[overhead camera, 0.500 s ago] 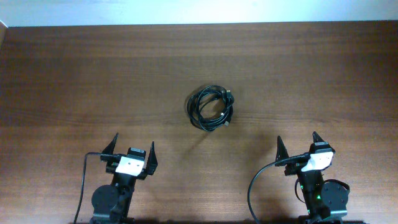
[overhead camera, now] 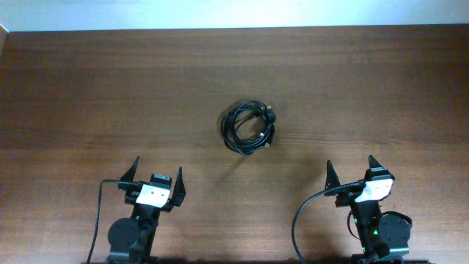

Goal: Untangle cables

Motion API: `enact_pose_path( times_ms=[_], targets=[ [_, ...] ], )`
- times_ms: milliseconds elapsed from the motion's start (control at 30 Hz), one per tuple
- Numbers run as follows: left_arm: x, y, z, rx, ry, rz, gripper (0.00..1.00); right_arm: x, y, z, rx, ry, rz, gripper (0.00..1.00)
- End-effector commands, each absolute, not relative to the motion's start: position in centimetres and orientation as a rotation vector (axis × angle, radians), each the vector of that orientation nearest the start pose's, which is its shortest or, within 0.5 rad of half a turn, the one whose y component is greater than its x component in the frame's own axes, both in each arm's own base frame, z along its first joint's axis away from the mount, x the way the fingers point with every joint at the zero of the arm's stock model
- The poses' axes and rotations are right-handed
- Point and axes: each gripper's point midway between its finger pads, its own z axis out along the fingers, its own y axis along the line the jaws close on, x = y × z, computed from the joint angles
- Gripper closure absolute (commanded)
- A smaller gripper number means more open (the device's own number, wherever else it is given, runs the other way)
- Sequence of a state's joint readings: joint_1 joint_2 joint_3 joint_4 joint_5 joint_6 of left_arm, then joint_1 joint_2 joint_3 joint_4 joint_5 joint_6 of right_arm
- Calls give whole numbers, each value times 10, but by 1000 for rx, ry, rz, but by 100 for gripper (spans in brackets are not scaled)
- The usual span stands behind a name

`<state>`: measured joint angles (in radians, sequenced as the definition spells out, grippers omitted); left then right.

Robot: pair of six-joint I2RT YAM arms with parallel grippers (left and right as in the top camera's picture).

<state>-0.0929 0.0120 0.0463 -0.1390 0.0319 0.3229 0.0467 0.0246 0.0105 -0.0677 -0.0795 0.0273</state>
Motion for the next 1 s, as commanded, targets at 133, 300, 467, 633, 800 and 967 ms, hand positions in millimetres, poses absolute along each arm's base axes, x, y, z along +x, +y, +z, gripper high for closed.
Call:
enact_pose_path(
  times_ms=[133, 300, 467, 633, 800, 967],
  targets=[
    [242, -25, 156, 365, 1643, 165, 1, 245, 30, 152, -87, 1664, 152, 1],
    [242, -25, 156, 365, 1643, 165, 1, 245, 30, 152, -87, 1664, 152, 1],
    [242, -25, 156, 366, 1643, 165, 1, 238, 64, 162, 30, 1657, 570, 1],
    [242, -25, 156, 366, 1642, 165, 1, 231, 69, 190, -133, 1747, 468, 1],
    [242, -28, 156, 371, 1640, 148, 1, 250, 76, 175, -161, 1944, 490, 1],
    [231, -28, 156, 264, 1809, 12, 1, 251, 81, 179, -160, 1969, 536, 1]
  ],
)
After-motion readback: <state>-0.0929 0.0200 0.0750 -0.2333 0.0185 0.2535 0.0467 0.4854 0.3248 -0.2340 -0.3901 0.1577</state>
